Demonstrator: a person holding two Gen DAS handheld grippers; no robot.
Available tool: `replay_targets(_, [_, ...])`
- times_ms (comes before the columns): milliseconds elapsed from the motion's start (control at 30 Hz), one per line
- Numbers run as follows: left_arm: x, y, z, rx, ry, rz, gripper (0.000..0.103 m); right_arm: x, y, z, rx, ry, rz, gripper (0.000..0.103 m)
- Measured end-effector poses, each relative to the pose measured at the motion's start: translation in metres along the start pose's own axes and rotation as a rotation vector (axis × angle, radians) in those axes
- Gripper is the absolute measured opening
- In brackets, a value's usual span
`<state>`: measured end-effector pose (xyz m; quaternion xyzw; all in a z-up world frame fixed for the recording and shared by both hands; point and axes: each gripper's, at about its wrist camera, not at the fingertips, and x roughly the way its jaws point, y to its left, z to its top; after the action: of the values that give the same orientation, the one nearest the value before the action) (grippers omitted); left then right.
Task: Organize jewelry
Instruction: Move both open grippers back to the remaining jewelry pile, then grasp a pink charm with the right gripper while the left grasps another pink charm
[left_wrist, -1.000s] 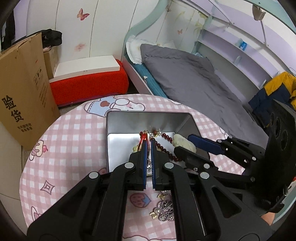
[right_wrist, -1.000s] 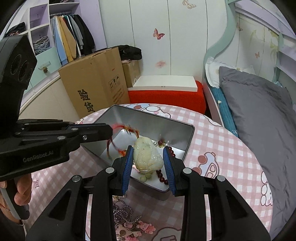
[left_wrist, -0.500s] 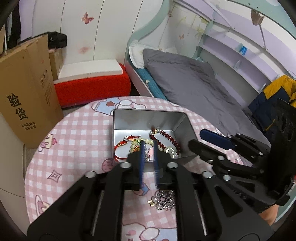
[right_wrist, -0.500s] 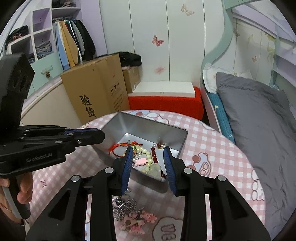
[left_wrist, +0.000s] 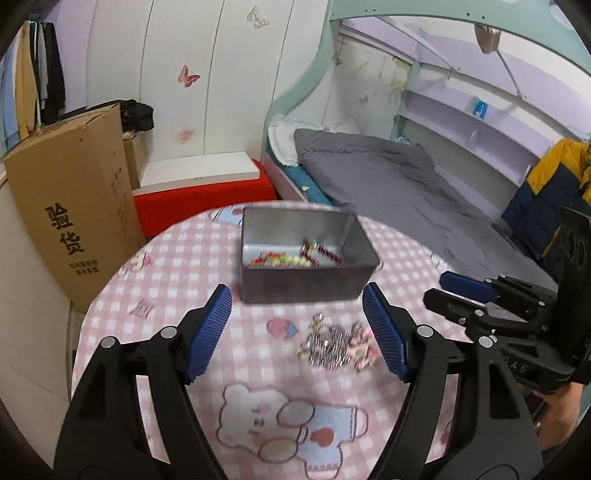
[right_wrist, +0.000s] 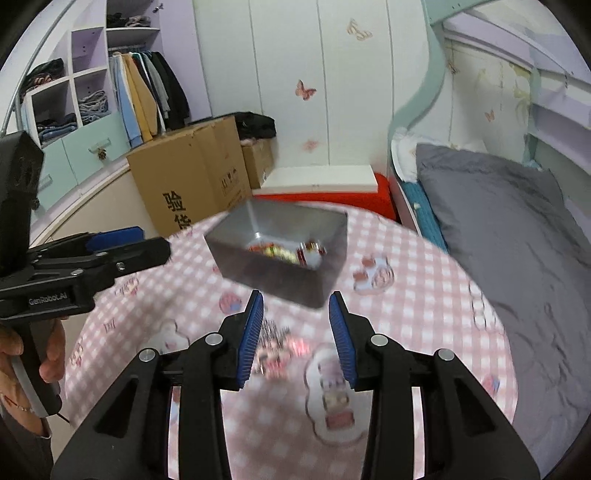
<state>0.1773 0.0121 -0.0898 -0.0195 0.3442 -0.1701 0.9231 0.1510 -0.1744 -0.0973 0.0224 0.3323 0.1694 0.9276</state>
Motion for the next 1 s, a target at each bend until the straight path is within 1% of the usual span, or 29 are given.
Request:
replay_targets(233, [0.009, 0.0, -0.032, -0.02, 0.076, 0.009, 0.073, 0.021, 0.004, -0.039, 0.005, 0.116, 0.008, 0.035])
replay_targets(367, [0.017, -0.001, -0.045, -0.031, 0.111, 0.011, 0.073, 0.04, 0.01, -0.051, -0.01, 0.175, 0.017, 0.035])
replay_targets(433, [0.02, -0.002, -0.049, -0.031, 0.126, 0.01, 0.073, 0.046, 0.013, -0.053, -0.025, 0.189, 0.021, 0.035])
replay_targets(533, [0.023, -0.002, -0.055, -0.037, 0.135, 0.008, 0.073, 0.058, 0.02, -0.051, -0.05, 0.209, 0.026, 0.035])
replay_targets(700, [0.029, -0.005, -0.059, -0.033, 0.148, 0.009, 0.073, 0.067, 0.022, -0.045, -0.076, 0.211, 0.027, 0.035])
replay_targets(800, [0.034, -0.008, -0.061, -0.028, 0.161, 0.0, 0.073, 0.069, 0.022, -0.047, -0.108, 0.213, -0.002, 0.022])
replay_targets(867, [0.039, -0.013, -0.063, -0.021, 0.174, -0.005, 0.073, 0.067, 0.016, -0.047, -0.096, 0.214, 0.021, 0.022])
replay_targets(1000, [0.051, -0.03, -0.064, 0.001, 0.192, -0.04, 0.072, 0.057, 0.007, -0.05, -0.092, 0.203, -0.001, 0.022])
